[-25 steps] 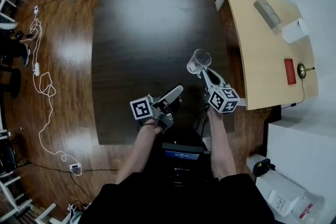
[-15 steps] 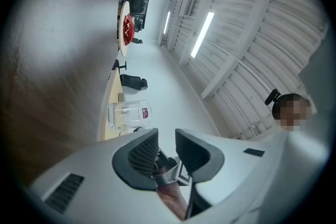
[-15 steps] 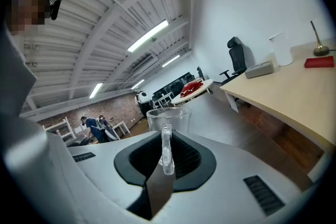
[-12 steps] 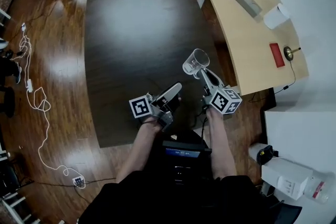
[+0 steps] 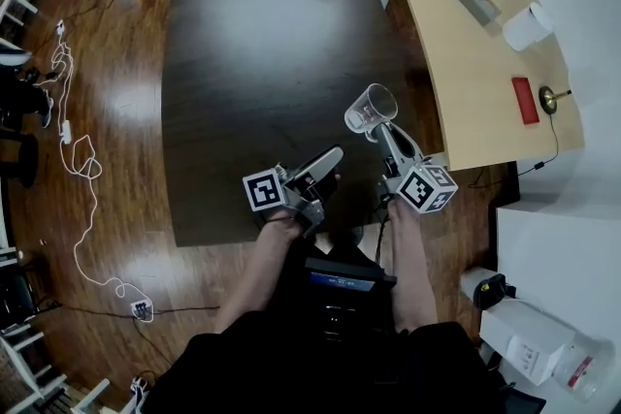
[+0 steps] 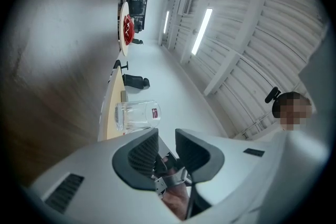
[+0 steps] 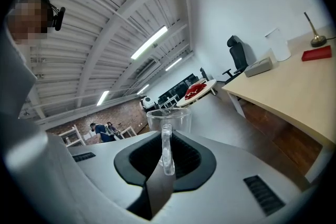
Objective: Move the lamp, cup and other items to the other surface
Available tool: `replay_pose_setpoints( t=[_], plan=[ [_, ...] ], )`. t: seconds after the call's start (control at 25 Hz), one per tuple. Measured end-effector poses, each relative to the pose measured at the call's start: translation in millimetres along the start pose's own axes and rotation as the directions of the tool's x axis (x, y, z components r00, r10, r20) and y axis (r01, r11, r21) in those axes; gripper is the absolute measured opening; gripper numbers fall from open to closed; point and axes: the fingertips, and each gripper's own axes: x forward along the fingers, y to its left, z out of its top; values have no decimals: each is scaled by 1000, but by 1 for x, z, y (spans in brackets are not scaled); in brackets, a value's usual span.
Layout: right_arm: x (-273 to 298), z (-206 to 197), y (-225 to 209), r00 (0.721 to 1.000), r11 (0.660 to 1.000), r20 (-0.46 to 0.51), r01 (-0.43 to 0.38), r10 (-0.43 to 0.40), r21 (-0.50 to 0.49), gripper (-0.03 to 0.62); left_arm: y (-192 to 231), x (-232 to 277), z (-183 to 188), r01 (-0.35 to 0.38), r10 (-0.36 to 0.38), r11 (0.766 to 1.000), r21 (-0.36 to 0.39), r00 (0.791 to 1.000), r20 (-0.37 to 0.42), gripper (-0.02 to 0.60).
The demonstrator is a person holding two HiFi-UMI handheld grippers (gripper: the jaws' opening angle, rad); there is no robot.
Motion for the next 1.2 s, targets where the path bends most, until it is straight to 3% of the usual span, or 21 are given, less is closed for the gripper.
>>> replay_pose_setpoints(
  t=[0.32, 0.6, 0.92, 1.2],
  plan=[
    [-53, 12, -15, 998, 998, 16, -62, 62, 33, 72, -18, 19, -56, -24, 23, 999, 48, 999, 23, 115],
    [-132, 50, -45, 993, 994, 93, -84, 78, 64, 72, -38, 69, -127, -6, 9, 996, 90, 1000, -27, 115],
    [-232, 83, -88, 976, 988, 216, -72, 42, 136, 72, -55, 125, -217, 22, -6, 994, 102, 987, -158, 115],
    [-304, 100, -109, 938, 979, 343, -20, -53, 205, 72, -71, 159, -269, 72, -48, 995, 65, 948, -315, 115]
  ],
)
